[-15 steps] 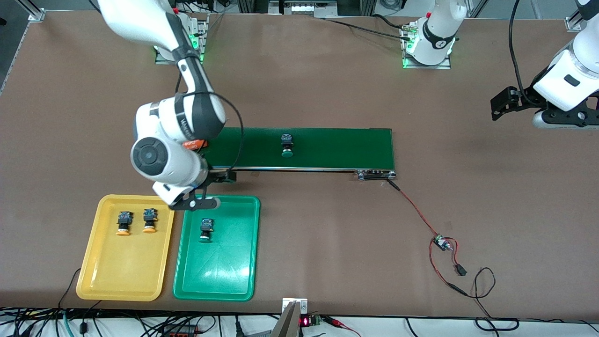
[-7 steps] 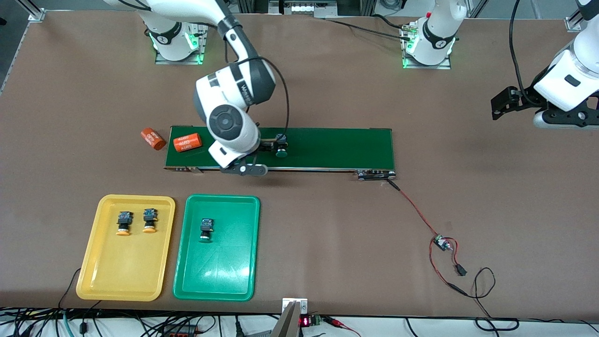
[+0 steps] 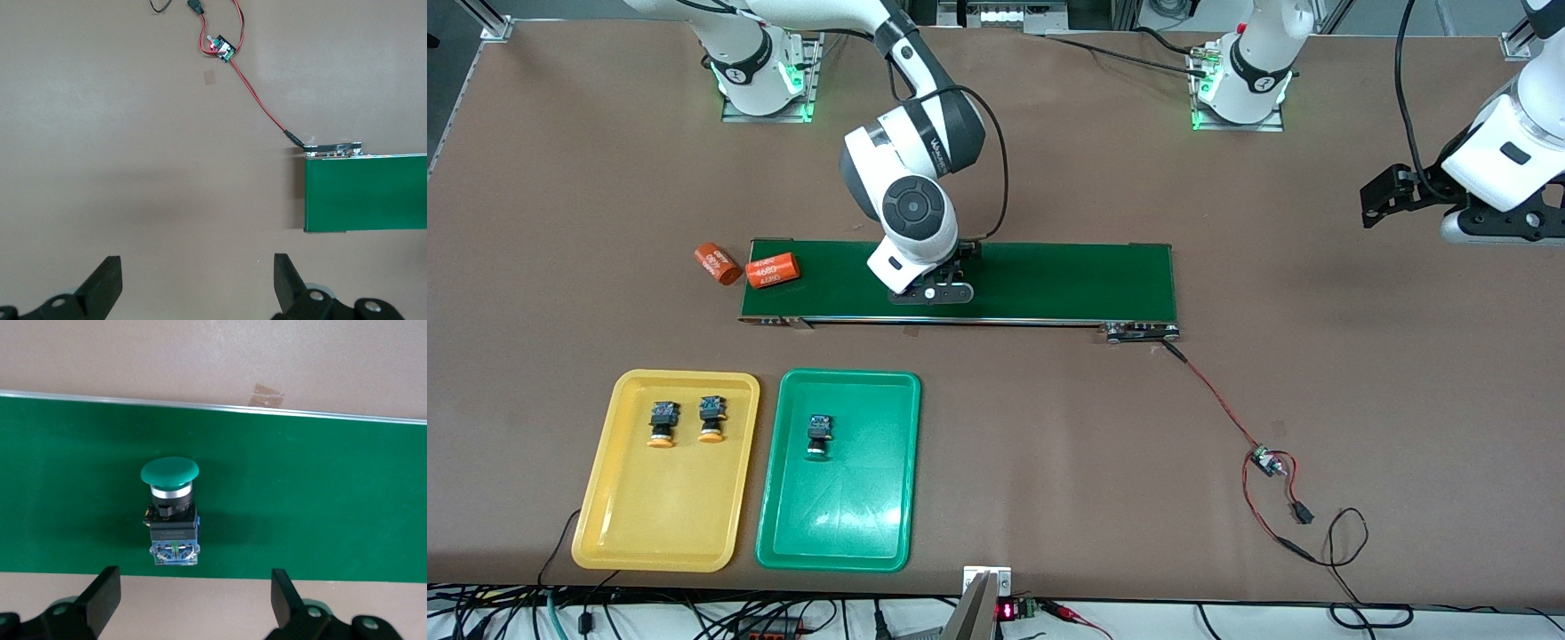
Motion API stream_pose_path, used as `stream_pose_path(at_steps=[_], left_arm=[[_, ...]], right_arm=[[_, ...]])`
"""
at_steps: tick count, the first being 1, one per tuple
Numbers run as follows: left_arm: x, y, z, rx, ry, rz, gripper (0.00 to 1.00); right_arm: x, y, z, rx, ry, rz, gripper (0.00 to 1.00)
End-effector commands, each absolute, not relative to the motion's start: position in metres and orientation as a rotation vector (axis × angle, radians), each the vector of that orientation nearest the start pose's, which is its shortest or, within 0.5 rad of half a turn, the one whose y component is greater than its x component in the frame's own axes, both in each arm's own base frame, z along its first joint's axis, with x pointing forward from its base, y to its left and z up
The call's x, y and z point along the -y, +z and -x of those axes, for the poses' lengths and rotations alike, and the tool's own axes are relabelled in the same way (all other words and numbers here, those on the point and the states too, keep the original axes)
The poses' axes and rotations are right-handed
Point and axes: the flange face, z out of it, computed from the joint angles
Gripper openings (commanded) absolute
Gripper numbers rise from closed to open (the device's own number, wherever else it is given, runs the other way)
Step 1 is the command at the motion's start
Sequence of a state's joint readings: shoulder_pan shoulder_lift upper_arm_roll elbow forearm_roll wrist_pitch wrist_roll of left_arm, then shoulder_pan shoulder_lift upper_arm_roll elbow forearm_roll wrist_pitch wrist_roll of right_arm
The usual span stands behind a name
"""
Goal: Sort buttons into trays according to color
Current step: 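Grasp the second green button on the belt with the right gripper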
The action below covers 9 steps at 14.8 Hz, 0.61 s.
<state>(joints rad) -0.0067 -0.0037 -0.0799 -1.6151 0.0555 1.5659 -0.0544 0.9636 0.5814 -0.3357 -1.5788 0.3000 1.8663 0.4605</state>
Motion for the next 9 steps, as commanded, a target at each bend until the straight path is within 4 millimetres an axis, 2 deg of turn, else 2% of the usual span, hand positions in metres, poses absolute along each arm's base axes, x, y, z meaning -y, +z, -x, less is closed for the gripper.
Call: stream_pose_path(at_steps=[1,5,8,9], left_arm=[[0.039,0.612,-0.551,-0.047,0.07,3.1,1.0],[0.039,0.611,-0.552,-0.047,0.072,3.099,1.0],[0.04,0.611,-0.551,-0.05,0.072,3.099,1.0],[0.039,0.612,-0.551,-0.047,0.07,3.1,1.0]], right_arm=[[-0.418,0.287,-0.5,0.224,0.436,3.174,1.0],[-0.412,0.268,-0.499,0.247,0.402,3.181,1.0],[-0.424,0.25,-0.491,0.26,0.38,3.171,1.0],[-0.423,0.246,-0.491,0.26,0.379,3.174,0.97]])
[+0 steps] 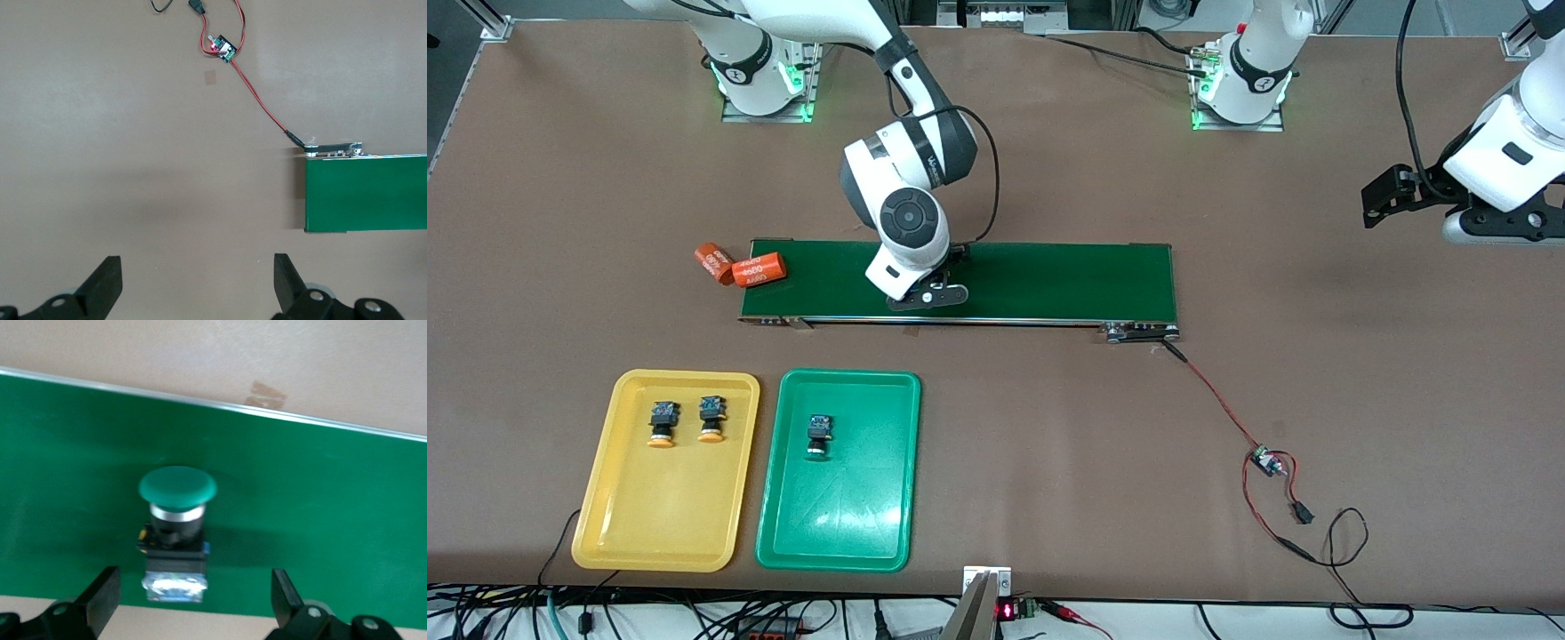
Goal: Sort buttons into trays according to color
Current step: 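Grasp the second green button on the belt with the right gripper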
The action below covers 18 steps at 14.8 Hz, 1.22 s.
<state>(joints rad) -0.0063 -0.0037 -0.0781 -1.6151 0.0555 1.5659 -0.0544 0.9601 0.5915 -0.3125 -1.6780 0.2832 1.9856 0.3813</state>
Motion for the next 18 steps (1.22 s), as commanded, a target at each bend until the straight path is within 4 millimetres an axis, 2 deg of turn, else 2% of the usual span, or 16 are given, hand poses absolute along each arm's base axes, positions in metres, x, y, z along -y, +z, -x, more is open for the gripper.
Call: stream_pose_path(at_steps=[1,3,4,5,7,8,11,14,15,17,18], left_arm=[[0.039,0.611,-0.552,-0.047,0.072,3.099,1.0],[0.04,0.611,-0.551,-0.047,0.072,3.099,1.0],[0.04,0.612,-0.551,-0.05,0.07,3.099,1.0],[0.04,0.611,-0.551,-0.047,0.072,3.099,1.0],[0.04,0.612,-0.551,-0.05,0.07,3.099,1.0],[0.04,0.611,-0.551,-0.047,0.072,3.099,1.0],[0.039,0.611,-0.552,-0.045,0.072,3.099,1.0],[0.039,0.611,-0.552,-0.045,0.072,3.099,1.0],[0.04,0.611,-0.551,-0.05,0.075,3.099,1.0],[0.04,0.612,-0.551,-0.05,0.07,3.099,1.0],[0.04,0.611,-0.551,-0.05,0.075,3.099,1.0]], right_arm=[[-0.423,0.241,-0.491,0.25,0.388,3.176,0.92],[-0.423,0.238,-0.491,0.164,0.393,3.188,0.66],[-0.424,0.238,-0.489,0.154,0.394,3.192,0.56],[-0.427,0.237,-0.486,0.128,0.407,3.194,0.33],[-0.424,0.242,-0.49,-0.003,0.396,3.203,0.11],[-0.426,0.247,-0.493,-0.012,0.381,3.197,0.06],[-0.421,0.272,-0.511,-0.029,0.318,3.169,0.04],[-0.397,0.29,-0.548,-0.086,0.237,3.142,0.04],[-0.393,0.302,-0.566,-0.087,0.176,3.121,0.04],[-0.385,0.308,-0.591,-0.089,0.109,3.117,0.04],[-0.373,0.311,-0.607,-0.096,0.082,3.112,0.04]])
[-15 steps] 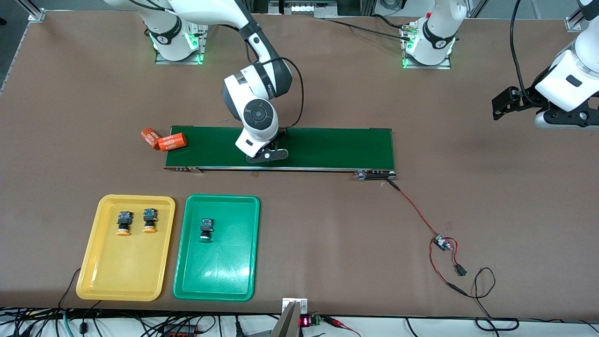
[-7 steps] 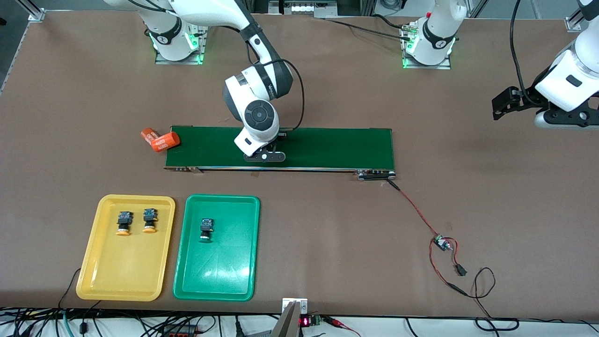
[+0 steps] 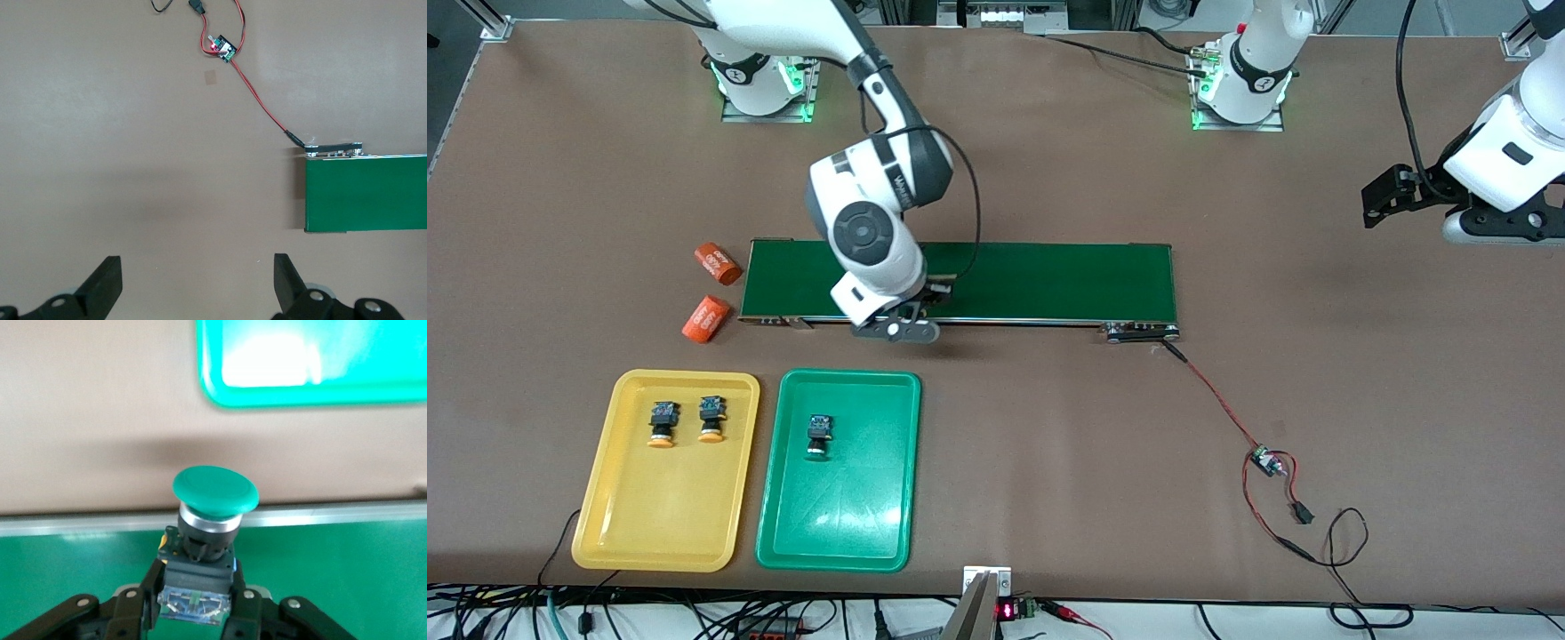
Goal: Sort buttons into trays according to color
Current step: 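Place the green button in the green tray with the right gripper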
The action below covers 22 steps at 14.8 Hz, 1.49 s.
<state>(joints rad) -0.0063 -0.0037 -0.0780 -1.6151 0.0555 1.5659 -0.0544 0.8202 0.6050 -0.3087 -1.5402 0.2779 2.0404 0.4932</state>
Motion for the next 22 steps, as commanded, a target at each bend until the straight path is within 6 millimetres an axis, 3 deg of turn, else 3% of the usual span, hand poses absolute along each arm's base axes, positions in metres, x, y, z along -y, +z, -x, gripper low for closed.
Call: stream_pose_path(at_steps=[1,5,9,14,15,22], left_arm=[[0.04,0.611,-0.551,-0.05,0.072,3.099,1.0],[0.04,0.611,-0.551,-0.047,0.074,3.099,1.0],[0.04,0.612,-0.551,-0.047,0.072,3.099,1.0],[0.041,0.611,-0.551,-0.05,0.074,3.099,1.0],[0.041,0.611,-0.551,-0.052,0.074,3.099,1.0],[0.04,0.612,-0.551,-0.047,0.072,3.099,1.0]], right_arm=[[-0.361,0.306,-0.62,-0.081,0.072,3.115,0.04],[-0.32,0.285,-0.659,0.094,0.006,3.113,0.04],[-0.307,0.246,-0.679,0.208,-0.127,3.113,0.03],[-0.276,0.221,-0.712,0.32,-0.269,3.109,0.01],[-0.274,0.224,-0.716,0.328,-0.284,3.104,0.01],[-0.284,0.196,-0.719,0.338,-0.303,3.103,0.0]])
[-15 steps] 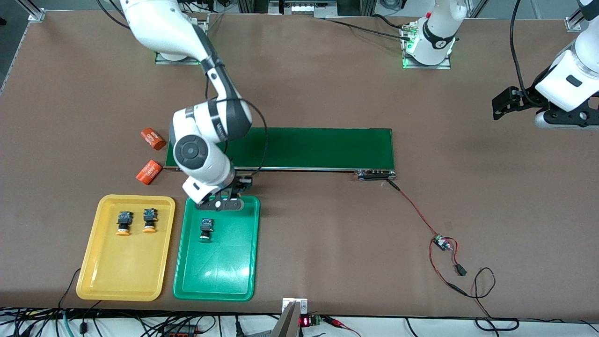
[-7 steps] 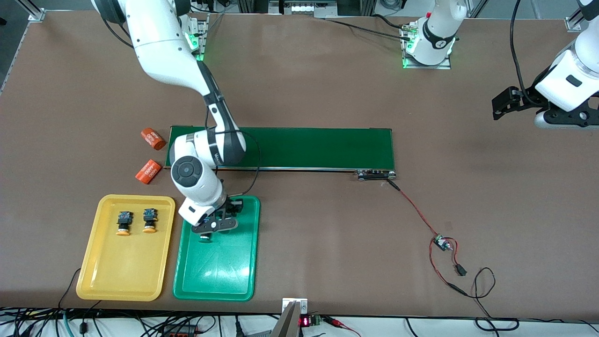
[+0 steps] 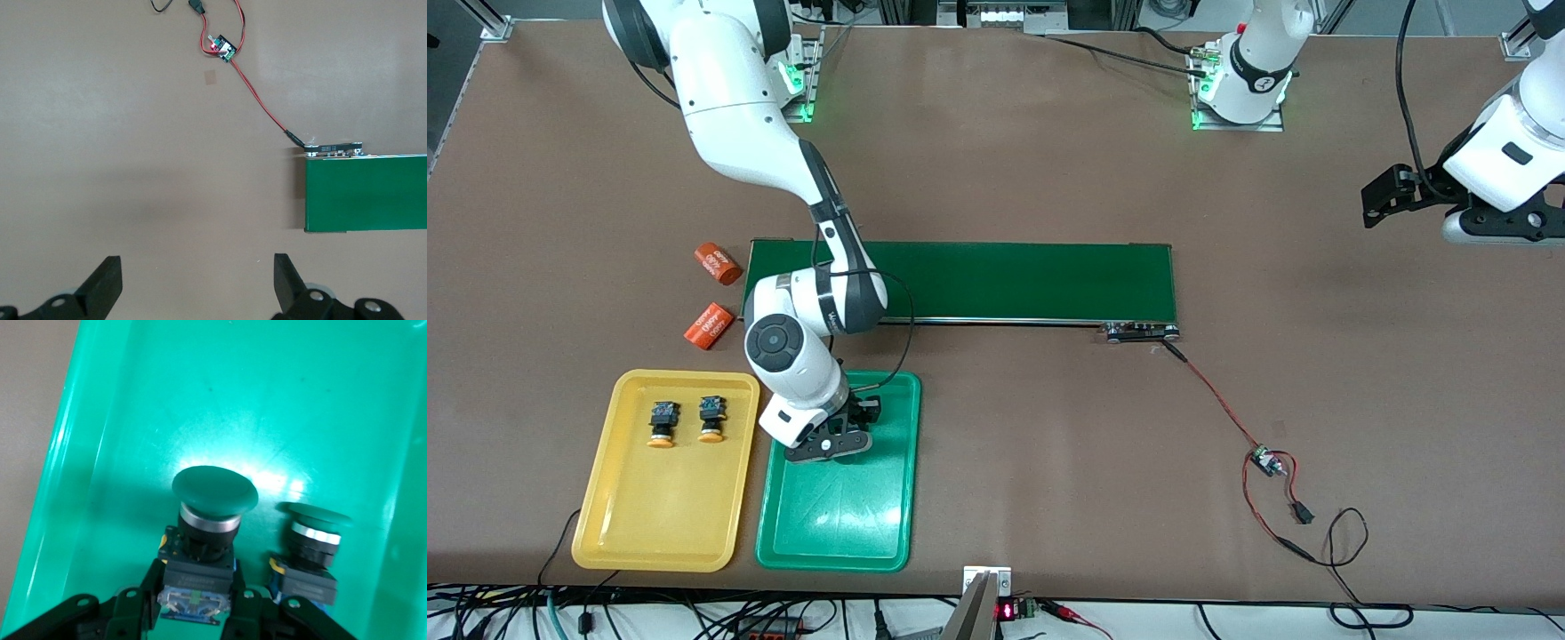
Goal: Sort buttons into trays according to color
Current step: 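Place the green button in the green tray with the right gripper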
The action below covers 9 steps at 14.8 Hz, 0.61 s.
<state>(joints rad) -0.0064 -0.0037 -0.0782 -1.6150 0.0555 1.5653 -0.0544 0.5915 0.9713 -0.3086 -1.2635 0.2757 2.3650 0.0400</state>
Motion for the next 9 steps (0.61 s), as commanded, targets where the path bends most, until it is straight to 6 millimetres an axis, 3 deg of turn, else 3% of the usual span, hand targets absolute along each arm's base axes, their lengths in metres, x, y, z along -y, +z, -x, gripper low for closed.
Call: stream_pose_path(at_steps=[1,2,3,4,6,9], left_arm=[[0.041,0.612,-0.551,-0.05,0.072,3.099,1.0],[0.04,0.612,-0.551,-0.047,0.072,3.099,1.0],[0.041,0.612,-0.551,-0.05,0.074,3.099,1.0],[0.041,0.612,-0.551,-0.05,0.074,3.099,1.0],[0.041,0.612,-0.551,-0.05,0.074,3.099,1.0],[0.041,0.612,-0.551,-0.052,0.074,3.099,1.0]], right_arm=[[-0.284,0.193,-0.718,0.341,-0.3,3.105,0.0],[-0.283,0.186,-0.718,0.34,-0.299,3.108,0.04],[-0.283,0.186,-0.718,0.326,-0.309,3.103,0.38],[-0.282,0.188,-0.718,0.254,-0.298,3.074,0.99],[-0.284,0.203,-0.718,0.184,-0.261,3.027,1.0],[-0.282,0.251,-0.716,0.171,-0.193,3.006,1.0]])
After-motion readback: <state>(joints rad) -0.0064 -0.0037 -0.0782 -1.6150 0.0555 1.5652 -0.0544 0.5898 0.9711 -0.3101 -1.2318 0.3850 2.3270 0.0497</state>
